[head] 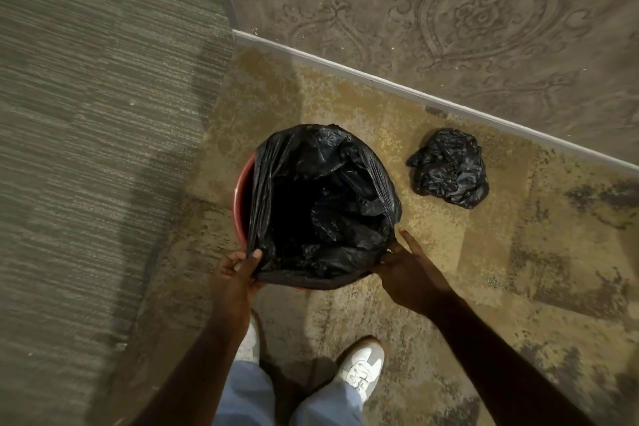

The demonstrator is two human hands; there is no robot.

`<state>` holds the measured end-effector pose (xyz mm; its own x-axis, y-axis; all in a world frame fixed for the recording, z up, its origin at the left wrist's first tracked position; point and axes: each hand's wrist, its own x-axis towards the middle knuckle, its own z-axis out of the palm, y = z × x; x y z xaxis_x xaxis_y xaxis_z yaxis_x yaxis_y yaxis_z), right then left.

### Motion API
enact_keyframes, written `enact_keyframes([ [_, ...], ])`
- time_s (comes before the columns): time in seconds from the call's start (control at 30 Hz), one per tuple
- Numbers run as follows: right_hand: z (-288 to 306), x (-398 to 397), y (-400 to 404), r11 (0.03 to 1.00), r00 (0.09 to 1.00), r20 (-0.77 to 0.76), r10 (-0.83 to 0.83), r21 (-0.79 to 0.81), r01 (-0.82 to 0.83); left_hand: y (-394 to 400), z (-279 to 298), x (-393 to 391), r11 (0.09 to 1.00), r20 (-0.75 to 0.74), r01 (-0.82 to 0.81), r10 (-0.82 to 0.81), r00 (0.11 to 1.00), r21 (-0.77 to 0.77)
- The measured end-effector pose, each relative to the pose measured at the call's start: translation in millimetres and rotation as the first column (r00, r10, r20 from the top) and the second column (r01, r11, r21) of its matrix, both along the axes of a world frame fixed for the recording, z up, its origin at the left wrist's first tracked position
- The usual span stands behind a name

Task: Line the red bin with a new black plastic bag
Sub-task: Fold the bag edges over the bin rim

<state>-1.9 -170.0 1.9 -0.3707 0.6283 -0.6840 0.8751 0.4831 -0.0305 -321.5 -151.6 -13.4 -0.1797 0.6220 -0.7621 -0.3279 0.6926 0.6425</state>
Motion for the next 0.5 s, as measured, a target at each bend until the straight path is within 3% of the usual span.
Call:
enact_keyframes([
  [0.27,-9,8,-4,1.0,0.992,-0.125,-0.003,0.03,0.007,-29,-8,16,0.978,0.212,-0.204,0.209,0.955,-0.044],
  [0.43,-18,12,-8,0.948,0.885,-0.376,-0.275,0.046,0.314,-26,-19,20,0.99,0.312,-0.135,0.138,0.94,-0.031],
  [0.5,-21,13,-5,0.947,0.884,-0.385,-0.266,0.068,0.314,-20,-27,14,0.993,0.365,-0.114,0.116,0.924,-0.028],
])
